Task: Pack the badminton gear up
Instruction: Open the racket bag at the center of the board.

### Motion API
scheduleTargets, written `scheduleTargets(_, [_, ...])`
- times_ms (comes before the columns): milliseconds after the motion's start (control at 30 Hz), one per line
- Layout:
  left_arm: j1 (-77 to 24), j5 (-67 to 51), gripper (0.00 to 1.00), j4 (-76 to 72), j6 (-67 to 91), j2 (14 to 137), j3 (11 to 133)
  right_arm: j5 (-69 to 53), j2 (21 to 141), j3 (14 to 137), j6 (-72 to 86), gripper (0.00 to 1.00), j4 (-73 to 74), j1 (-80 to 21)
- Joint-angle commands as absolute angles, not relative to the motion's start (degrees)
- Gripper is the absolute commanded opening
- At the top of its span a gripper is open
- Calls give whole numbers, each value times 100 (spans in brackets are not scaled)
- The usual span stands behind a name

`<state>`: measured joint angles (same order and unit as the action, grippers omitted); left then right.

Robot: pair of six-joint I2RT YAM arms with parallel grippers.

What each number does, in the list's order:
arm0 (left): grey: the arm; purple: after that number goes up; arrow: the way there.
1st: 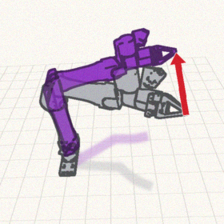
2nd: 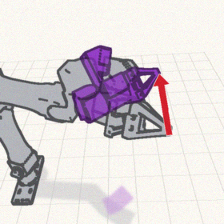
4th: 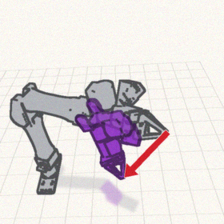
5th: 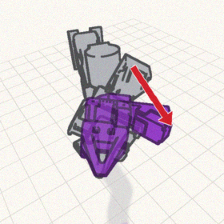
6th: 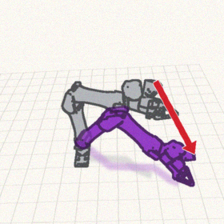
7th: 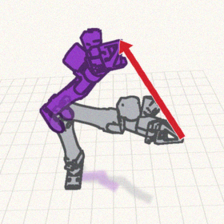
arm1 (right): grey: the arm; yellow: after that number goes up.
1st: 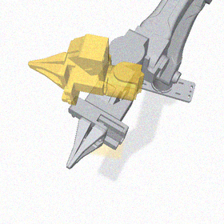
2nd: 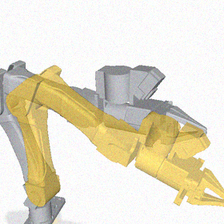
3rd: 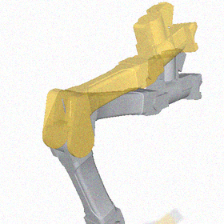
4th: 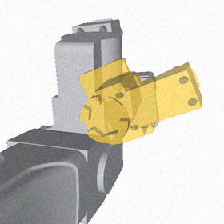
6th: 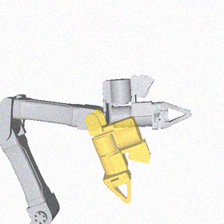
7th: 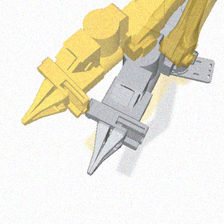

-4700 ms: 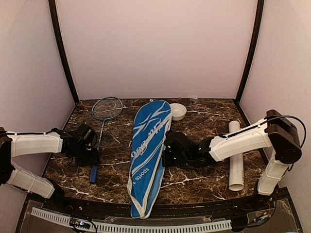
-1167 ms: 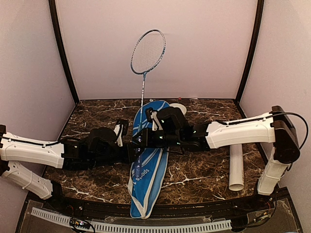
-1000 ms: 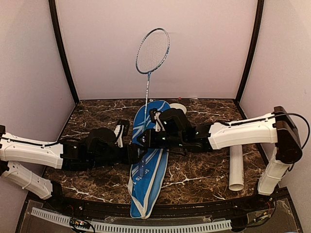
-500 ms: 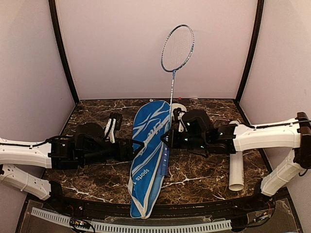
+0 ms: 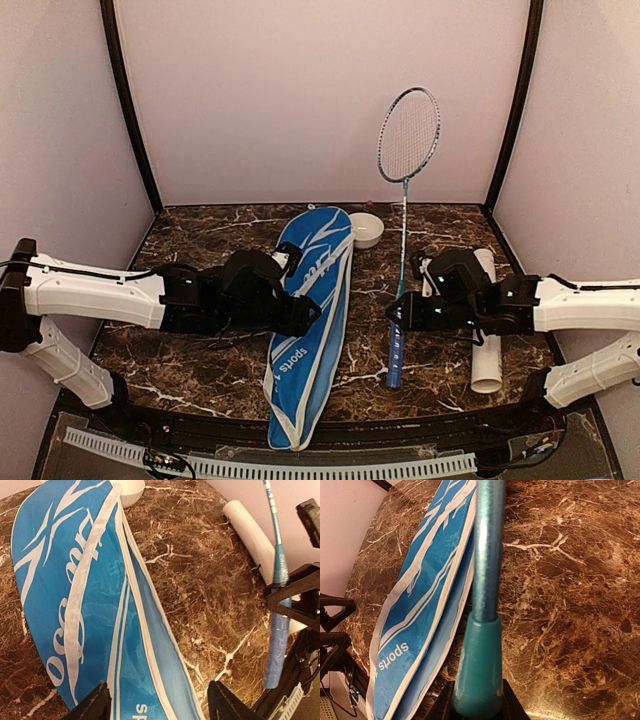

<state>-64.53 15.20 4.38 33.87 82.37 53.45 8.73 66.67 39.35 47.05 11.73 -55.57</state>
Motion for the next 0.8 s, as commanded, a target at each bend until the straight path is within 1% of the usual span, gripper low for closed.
scheduleTargets(0, [-6515, 1559, 68, 873, 3235, 8612, 5696, 776, 6171, 3705, 4844, 0, 1404, -5470])
scheduleTargets(167, [-6662, 1772, 70, 1150, 3199, 9313, 6206, 734, 5924, 3469, 5091, 0, 1397, -5459])
scheduleTargets(233, [-6773, 2204, 66, 1451, 3174, 9663, 6506, 735, 5877, 3406, 5158, 0, 1332, -5458])
scheduleTargets(267, [-6817, 2498, 61, 1683, 3235, 9857, 6695, 730, 5865, 3382, 5179, 0, 1283, -5458])
scheduleTargets(333, [-6852, 2814, 60, 2226, 3402, 10291, 7160, 722, 5862, 3344, 5202, 0, 1211, -5459])
scheduleTargets(467, [-6945, 3058, 61, 2576, 3378, 10852, 7711, 697, 5879, 3342, 5207, 0, 1171, -5460])
scheduleTargets(567, [-6952, 3152, 63, 2547, 3341, 11070, 7821, 703, 5863, 3307, 5204, 0, 1135, -5459])
scheduleTargets(767, [-6931, 3350, 64, 2774, 3382, 11540, 8054, 692, 5794, 3238, 5271, 0, 1033, -5458])
